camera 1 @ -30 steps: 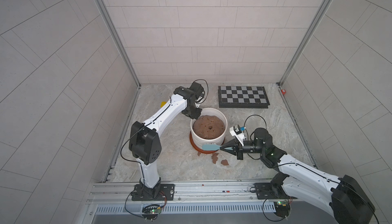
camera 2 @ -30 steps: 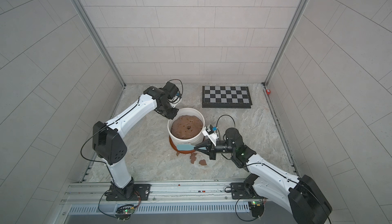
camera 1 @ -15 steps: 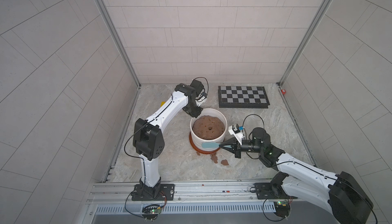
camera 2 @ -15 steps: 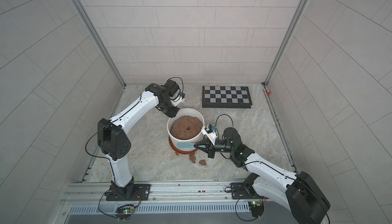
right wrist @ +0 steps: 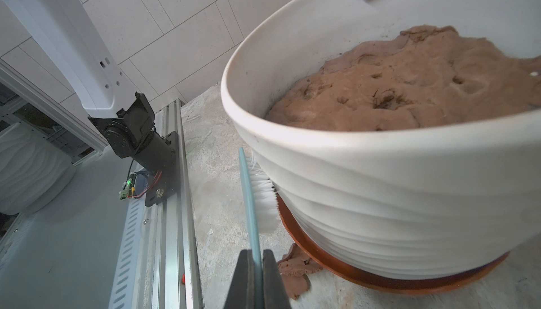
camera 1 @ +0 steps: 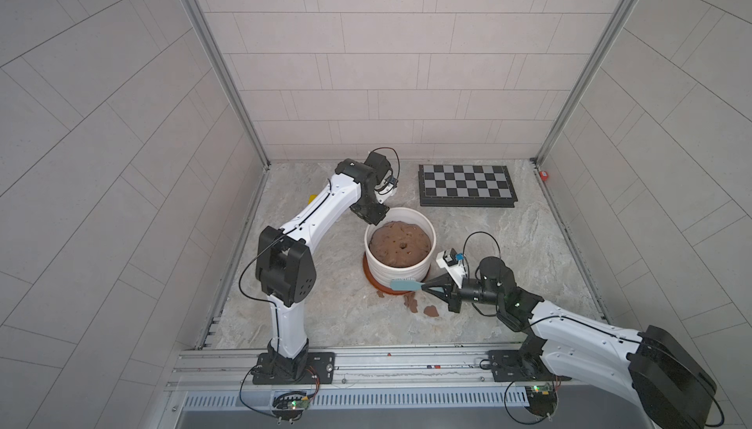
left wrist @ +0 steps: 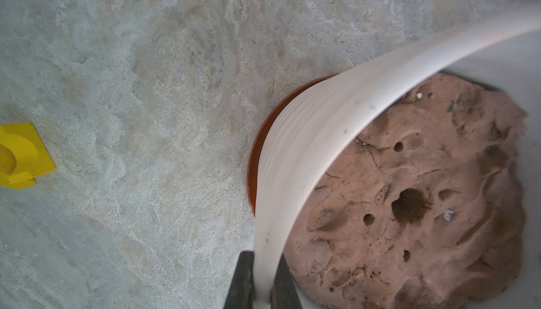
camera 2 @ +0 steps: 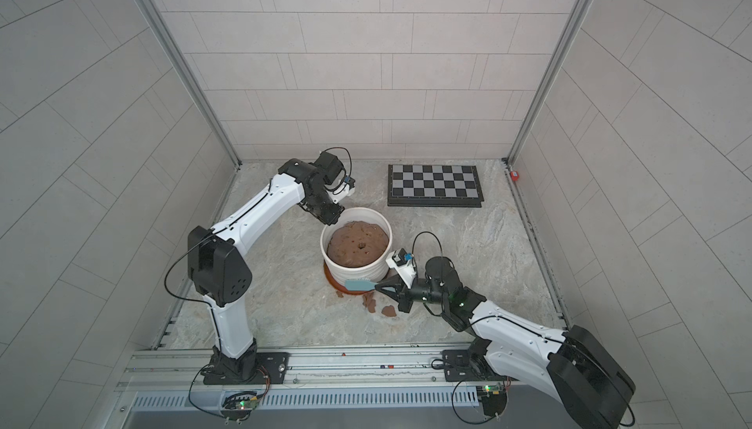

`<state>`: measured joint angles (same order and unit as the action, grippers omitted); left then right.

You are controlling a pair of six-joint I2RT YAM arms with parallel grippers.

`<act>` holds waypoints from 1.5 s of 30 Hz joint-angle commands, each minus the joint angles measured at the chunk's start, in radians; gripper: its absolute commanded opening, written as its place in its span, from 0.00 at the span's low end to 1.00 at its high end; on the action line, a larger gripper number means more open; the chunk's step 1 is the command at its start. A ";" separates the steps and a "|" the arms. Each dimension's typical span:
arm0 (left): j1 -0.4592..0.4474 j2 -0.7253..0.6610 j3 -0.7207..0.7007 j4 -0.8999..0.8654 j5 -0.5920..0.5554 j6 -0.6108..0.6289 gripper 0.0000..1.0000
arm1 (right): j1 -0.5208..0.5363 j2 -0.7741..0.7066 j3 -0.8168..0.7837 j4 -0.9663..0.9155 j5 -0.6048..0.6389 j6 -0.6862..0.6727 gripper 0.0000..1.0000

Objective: Scrub the dried mud off the ceramic pot
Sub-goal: Rotate the pot at the center of the board.

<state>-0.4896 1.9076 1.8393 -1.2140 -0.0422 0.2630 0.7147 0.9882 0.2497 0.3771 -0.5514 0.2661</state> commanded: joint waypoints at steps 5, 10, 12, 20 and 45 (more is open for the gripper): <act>0.004 0.021 0.020 -0.049 0.084 0.090 0.00 | 0.011 0.014 -0.023 0.001 0.001 0.034 0.00; 0.008 0.051 0.057 -0.071 0.063 0.151 0.00 | 0.012 -0.004 -0.024 0.015 -0.166 0.076 0.00; 0.012 0.064 0.073 -0.080 0.061 0.168 0.00 | 0.012 -0.010 -0.022 0.012 -0.206 0.086 0.00; 0.023 0.107 0.133 -0.083 0.086 0.221 0.07 | 0.011 -0.082 0.005 -0.092 -0.226 0.063 0.00; 0.023 0.117 0.283 -0.151 -0.045 0.066 0.49 | 0.002 -0.132 0.062 -0.145 -0.213 0.021 0.00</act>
<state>-0.4652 2.0468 2.0830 -1.3228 -0.0143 0.4347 0.7197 0.8711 0.2890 0.2359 -0.7700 0.2985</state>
